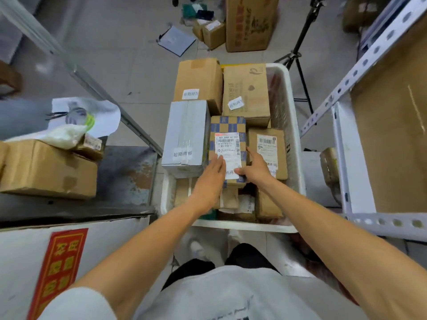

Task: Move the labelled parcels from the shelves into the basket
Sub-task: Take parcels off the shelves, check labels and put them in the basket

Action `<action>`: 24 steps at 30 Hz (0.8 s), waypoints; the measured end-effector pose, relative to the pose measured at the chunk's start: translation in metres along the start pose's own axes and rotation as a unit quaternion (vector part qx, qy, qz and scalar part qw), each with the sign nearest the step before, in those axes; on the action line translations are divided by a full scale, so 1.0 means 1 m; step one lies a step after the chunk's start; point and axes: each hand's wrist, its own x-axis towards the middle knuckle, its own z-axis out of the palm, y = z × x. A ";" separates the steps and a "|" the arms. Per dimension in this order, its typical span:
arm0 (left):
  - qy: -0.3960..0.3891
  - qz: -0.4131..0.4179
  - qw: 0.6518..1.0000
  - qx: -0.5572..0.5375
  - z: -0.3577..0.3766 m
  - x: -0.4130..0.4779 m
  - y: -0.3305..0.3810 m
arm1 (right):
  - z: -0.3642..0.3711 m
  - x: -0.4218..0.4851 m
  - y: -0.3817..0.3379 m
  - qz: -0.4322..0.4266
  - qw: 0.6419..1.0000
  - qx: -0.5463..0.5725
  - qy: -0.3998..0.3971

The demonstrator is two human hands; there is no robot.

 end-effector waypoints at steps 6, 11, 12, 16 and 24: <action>-0.032 0.037 0.998 0.034 -0.012 0.023 0.012 | 0.001 0.019 0.013 -0.023 0.998 -0.044 0.032; -0.087 0.064 0.991 0.079 -0.017 0.025 0.019 | -0.004 -0.001 -0.002 -0.053 0.992 -0.113 0.018; -0.113 0.070 0.988 0.084 -0.024 0.027 0.021 | -0.005 -0.003 -0.003 -0.058 0.989 -0.132 0.014; -0.146 0.069 0.985 0.059 -0.054 0.038 0.024 | -0.015 -0.021 -0.020 -0.081 0.975 -0.207 0.017; -0.112 0.116 0.977 0.138 -0.128 0.039 0.024 | -0.040 -0.072 -0.079 -0.125 0.936 -0.328 0.027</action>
